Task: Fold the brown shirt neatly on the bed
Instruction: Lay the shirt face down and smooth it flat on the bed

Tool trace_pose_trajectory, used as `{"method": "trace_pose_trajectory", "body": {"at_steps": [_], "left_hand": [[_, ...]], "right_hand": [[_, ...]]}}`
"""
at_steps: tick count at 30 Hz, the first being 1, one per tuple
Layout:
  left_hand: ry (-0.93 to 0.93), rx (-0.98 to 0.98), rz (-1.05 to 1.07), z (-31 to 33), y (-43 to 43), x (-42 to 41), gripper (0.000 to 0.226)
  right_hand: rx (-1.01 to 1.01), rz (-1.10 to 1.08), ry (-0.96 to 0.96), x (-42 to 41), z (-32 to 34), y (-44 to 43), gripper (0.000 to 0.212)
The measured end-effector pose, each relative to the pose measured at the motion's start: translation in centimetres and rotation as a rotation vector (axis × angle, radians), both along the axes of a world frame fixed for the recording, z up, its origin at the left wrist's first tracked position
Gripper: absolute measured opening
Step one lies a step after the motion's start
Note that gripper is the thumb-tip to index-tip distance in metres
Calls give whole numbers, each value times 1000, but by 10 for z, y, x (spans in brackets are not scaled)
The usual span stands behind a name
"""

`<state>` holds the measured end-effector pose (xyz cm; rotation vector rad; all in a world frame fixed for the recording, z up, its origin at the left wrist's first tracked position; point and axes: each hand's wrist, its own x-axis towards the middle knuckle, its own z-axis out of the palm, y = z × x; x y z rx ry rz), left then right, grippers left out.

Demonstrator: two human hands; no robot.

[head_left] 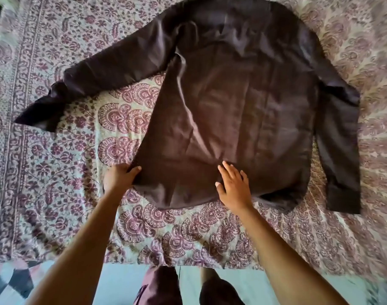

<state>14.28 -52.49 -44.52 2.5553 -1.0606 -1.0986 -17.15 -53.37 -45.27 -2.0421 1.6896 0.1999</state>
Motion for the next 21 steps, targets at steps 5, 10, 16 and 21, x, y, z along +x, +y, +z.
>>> {"method": "trace_pose_trajectory", "body": {"at_steps": [5,10,16,21], "left_hand": [[74,-73,233,-45,13,-1,32],[11,-165,421,-29,22,-41,41],[88,-294,593,-8,25,-69,8],[174,-355,776,-5,31,-66,30]], "right_hand": [[-23,-349,97,-77,7,25,54],[-44,-1010,-3,-131,7,43,72],[-38,-1307,-421,-139,-10,49,42],[32,-1725,-1034,-152,6,55,18]]}}
